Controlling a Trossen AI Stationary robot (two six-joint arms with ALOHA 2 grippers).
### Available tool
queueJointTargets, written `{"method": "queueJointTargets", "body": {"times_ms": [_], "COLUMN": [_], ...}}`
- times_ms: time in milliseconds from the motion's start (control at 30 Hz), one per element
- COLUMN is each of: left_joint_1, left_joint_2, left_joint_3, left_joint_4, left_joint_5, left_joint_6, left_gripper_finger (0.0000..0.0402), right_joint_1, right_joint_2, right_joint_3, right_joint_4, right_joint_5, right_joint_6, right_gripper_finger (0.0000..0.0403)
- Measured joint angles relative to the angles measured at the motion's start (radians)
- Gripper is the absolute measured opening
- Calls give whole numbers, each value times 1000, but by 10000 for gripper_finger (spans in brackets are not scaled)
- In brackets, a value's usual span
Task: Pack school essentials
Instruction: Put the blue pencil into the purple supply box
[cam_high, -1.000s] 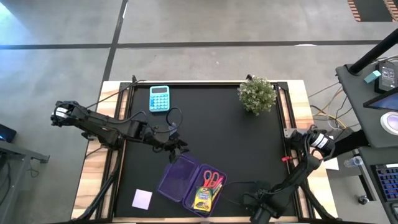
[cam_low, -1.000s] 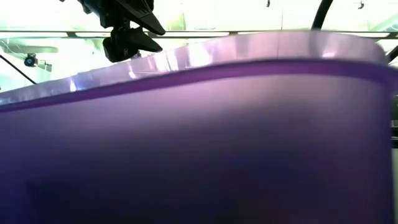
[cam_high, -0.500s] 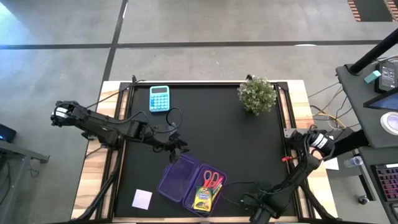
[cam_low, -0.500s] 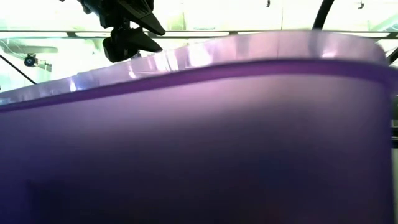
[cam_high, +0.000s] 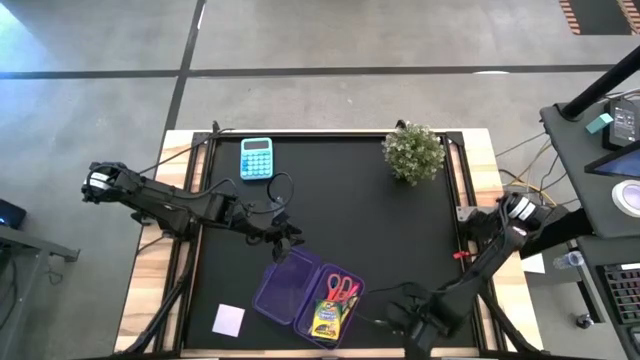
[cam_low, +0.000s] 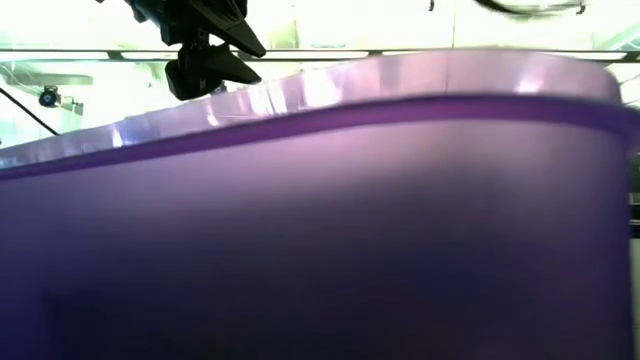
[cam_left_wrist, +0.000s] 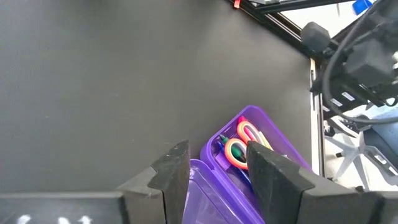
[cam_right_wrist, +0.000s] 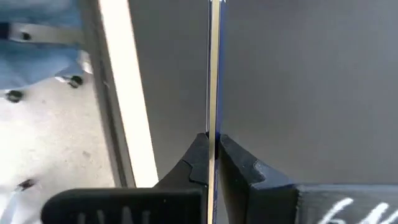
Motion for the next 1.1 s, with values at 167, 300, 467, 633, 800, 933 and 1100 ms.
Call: {"method": "queueJointTargets", "body": {"times_ms": [167, 300, 467, 633, 800, 933, 1100], "left_joint_1": [0, 0, 0, 0, -1, -1, -1], "left_joint_2": [0, 0, -1, -16, -56, -92, -133], "left_joint_3": [0, 0, 2, 3, 6, 2, 1], "left_joint_4": [0, 0, 0, -1, 1, -1, -1], "left_joint_5": [0, 0, 1, 23, 33, 34, 33], "left_joint_6": [0, -1, -1, -5, -27, -27, -27], "left_gripper_finger": [141, 141, 141, 141, 141, 141, 141], "right_joint_1": [-99, -198, -322, -405, -445, -458, -459], "right_joint_2": [-25, -28, 12, 85, 185, 254, 353], "right_joint_3": [12, 45, 114, 208, 309, 389, 505], "right_joint_4": [-2, 5, 8, 11, 14, 15, 13], "right_joint_5": [32, 33, 32, 31, 22, 22, -6], "right_joint_6": [-205, -453, -796, -1121, -1322, -1426, -1531], "right_gripper_finger": [9, 9, 9, 9, 9, 9, 9]}}
